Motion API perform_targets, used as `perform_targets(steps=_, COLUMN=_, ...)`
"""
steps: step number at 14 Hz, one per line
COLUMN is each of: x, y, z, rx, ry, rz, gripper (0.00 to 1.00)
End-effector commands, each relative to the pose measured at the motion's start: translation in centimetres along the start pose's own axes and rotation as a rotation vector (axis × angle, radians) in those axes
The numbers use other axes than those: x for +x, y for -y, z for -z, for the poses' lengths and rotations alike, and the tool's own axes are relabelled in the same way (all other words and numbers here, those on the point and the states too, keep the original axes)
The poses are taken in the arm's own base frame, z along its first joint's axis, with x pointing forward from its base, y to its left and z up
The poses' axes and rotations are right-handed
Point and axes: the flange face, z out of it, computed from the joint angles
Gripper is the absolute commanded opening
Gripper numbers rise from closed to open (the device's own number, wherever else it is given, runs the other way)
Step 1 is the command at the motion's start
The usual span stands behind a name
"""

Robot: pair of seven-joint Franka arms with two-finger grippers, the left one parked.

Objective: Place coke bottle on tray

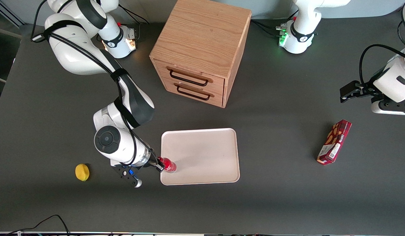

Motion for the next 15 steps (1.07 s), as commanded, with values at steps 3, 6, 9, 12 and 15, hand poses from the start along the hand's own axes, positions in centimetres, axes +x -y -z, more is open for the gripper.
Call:
perform_targets(steps=3, x=0.5, y=0.6, z=0.4, rx=0.005, ry=-0.052, rz=-0.015, gripper=1.0)
perform_targets(steps=6, x=-0.7, y=0.2, z=4.5, rx=-0.014, ry=-0.019, rz=0.006, gripper=1.0)
perform_targets(steps=9, x=-1.8, y=-4.6, z=17.9, rx=-0.113, ry=-0.038, rz=0.144, gripper=1.0)
perform_targets(steps=12, x=-4.5, y=-11.6, z=28.2, rx=-0.195, ry=-0.023, rz=0.313, gripper=1.0)
perform_targets(steps=15, x=-3.7, y=-21.5, z=34.2, rx=-0.162, ry=0.05, rz=0.409, gripper=1.0)
